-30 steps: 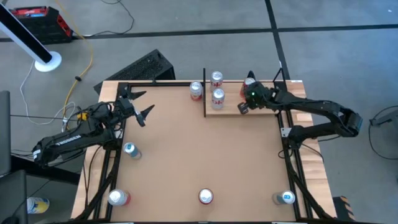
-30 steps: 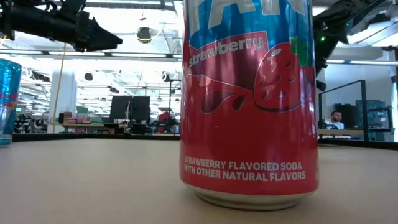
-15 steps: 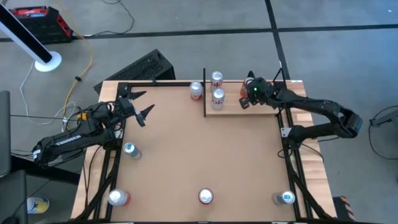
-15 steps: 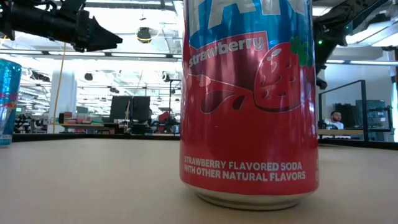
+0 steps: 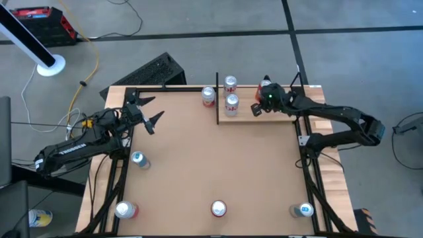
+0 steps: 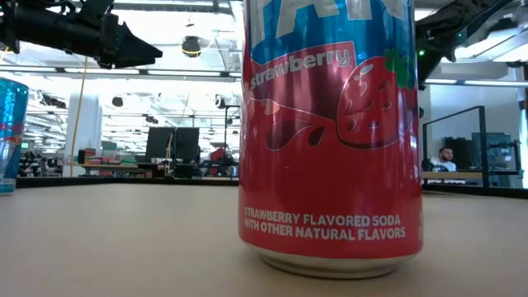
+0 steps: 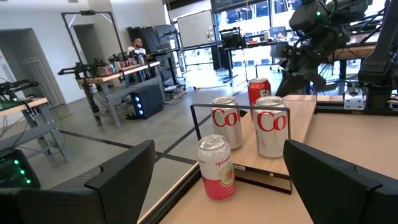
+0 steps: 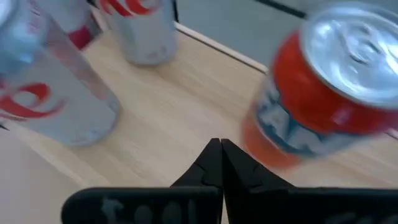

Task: Place canned beverage on shelf
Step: Put the top orange soda can on the shelf

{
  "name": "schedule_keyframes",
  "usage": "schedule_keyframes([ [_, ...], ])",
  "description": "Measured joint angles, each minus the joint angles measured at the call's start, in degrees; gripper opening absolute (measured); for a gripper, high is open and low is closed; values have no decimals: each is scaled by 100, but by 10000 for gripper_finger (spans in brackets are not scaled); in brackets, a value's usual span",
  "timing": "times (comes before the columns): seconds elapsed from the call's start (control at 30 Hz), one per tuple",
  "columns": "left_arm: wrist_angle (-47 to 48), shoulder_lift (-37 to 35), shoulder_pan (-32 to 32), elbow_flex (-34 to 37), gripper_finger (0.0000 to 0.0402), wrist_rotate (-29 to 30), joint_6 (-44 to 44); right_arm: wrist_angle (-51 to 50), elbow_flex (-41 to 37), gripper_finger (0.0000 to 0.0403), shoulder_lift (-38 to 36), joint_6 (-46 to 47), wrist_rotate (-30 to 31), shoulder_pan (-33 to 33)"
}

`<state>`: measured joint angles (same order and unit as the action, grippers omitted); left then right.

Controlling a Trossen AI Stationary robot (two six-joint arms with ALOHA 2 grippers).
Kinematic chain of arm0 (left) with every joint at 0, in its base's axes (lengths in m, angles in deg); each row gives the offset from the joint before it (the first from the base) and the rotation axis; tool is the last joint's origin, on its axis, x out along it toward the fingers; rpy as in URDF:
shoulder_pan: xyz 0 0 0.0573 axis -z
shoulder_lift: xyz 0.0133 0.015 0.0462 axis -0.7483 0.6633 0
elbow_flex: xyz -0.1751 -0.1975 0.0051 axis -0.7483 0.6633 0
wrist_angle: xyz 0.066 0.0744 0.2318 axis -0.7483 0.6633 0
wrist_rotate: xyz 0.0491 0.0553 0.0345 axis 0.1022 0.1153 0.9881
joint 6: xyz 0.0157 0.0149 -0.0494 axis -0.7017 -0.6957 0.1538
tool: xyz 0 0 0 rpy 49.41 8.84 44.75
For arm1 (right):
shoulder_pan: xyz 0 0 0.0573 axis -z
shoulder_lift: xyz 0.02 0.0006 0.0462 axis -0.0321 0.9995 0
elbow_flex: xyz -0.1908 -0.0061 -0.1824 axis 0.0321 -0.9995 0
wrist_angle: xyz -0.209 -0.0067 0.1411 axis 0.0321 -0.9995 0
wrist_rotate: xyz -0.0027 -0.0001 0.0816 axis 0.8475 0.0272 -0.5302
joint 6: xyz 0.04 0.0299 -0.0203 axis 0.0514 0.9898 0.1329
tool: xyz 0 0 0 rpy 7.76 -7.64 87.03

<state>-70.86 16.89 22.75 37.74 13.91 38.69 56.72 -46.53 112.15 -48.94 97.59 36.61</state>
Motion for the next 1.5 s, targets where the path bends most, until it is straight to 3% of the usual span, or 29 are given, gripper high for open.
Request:
schedule_keyframes([
  [0.3, 2, -1, 0, 0, 341, 0, 2, 686, -2, 19, 511, 16, 271, 78],
  [0.63, 46, 0, 0, 0, 341, 0, -2, 793, 0, 20, 954, 11, 516, 369],
  [0.9, 48, -1, -1, 0, 341, 2, -48, 816, 0, 20, 943, -47, 587, 519],
  [1.03, 48, -1, -2, 0, 341, 2, -45, 647, 0, 20, 887, -47, -123, 468],
  [1.13, 48, 0, 0, 0, 341, 2, -46, 290, 2, 20, 729, -19, -296, 340],
  [1.33, 50, 1, -2, 0, 341, 2, -46, -343, 4, 20, 275, 87, 155, 324],
  [1.5, 48, -1, 0, 0, 341, 2, -42, -285, 7, 20, 54, 9, 185, 442],
])
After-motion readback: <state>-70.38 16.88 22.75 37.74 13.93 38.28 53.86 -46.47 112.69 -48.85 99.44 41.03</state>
